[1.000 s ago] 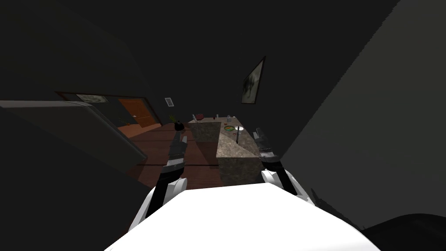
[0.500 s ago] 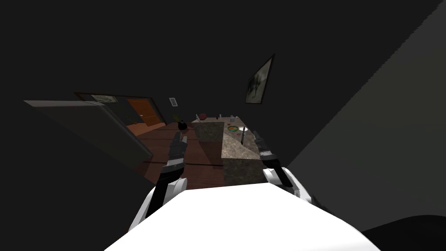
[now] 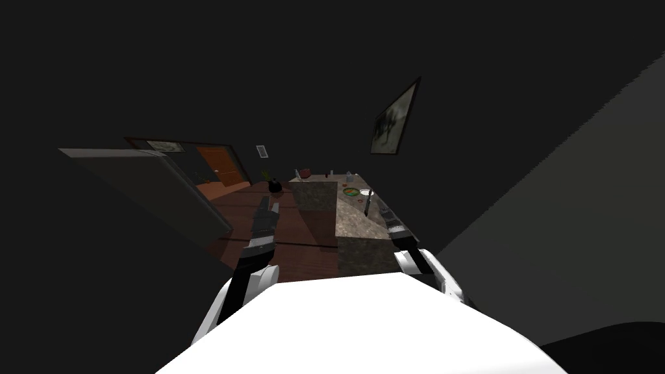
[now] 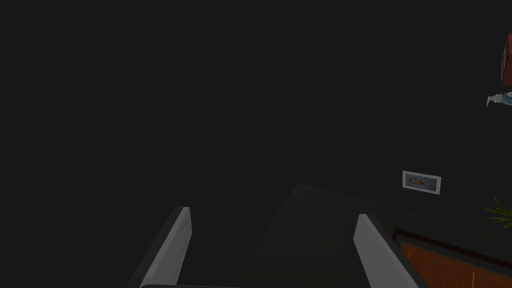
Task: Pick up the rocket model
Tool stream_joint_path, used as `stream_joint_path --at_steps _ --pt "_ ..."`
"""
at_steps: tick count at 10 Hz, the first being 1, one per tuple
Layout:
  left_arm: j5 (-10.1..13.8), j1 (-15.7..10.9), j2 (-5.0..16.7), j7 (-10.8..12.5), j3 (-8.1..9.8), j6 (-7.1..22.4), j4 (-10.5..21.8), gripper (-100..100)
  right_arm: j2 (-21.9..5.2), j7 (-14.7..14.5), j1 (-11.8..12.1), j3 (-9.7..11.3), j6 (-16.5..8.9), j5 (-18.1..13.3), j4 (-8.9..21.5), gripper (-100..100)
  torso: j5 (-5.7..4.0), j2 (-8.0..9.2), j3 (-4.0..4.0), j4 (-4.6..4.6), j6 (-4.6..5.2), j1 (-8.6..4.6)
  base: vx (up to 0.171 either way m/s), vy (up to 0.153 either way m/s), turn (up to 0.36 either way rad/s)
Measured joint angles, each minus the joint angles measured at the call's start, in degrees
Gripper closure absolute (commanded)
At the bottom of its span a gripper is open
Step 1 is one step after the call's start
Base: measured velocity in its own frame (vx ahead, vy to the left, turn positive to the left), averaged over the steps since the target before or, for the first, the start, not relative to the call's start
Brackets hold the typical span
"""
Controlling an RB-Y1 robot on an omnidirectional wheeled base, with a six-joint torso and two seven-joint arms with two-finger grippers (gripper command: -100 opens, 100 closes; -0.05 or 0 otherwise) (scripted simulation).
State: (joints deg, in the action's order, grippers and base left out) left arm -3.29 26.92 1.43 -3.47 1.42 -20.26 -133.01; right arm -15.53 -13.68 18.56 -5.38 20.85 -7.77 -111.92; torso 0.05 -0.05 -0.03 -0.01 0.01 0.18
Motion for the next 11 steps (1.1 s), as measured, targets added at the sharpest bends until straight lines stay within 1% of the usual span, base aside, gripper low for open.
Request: stream_joint_path --at_steps 2,5,6,8,9,10,11 --pt "0.0 0.0 0.0 0.0 0.0 0.0 0.0 0 -1.47 -0.99 -0.5 -1.06 -1.29 -1.04 2.19 -100 0.02 0.02 0.01 0.0 0.0 0.06 0.012 0.056 0.033" --pt "0.0 0.0 0.0 0.0 0.0 0.0 0.0 0 -2.57 -2.52 -1.72 -1.93 -1.67 -2.38 5.97 -100 0.01 -0.02 -0.01 0.0 0.0 0.02 0.026 0.06 0.052" --pt "0.0 0.0 0.0 0.0 0.0 0.0 0.0 0 -3.66 -3.01 -2.46 -2.47 -2.48 -2.88 7.3 -100 0.02 -0.05 -0.03 -0.01 0.0 0.05 0.025 0.078 0.052" --pt "0.0 0.0 0.0 0.0 0.0 0.0 0.0 0 -5.13 -4.45 -3.0 -3.37 -3.48 -4.26 10.01 -100 0.02 0.01 0.0 0.0 0.01 0.09 0.021 0.082 0.063" --pt "0.0 0.0 0.0 0.0 0.0 0.0 0.0 0 -6.3 -5.13 -3.38 -3.9 -4.18 -4.9 11.26 -100 0.03 -0.02 -0.01 0.0 0.01 0.12 0.045 0.09 0.065" --pt "0.0 0.0 0.0 0.0 0.0 0.0 0.0 0 -7.6 -5.86 -4.79 -4.51 -4.51 -5.59 14.08 -100 0.03 -0.09 -0.05 -0.02 0.0 0.12 0.048 0.088 0.07" --pt "0.0 0.0 0.0 0.0 0.0 0.0 0.0 0 -8.91 -6.55 -4.65 -5.07 -5.44 -6.3 14.77 -100 0.04 -0.09 -0.05 -0.02 0.01 0.13 0.021 0.103 0.079"
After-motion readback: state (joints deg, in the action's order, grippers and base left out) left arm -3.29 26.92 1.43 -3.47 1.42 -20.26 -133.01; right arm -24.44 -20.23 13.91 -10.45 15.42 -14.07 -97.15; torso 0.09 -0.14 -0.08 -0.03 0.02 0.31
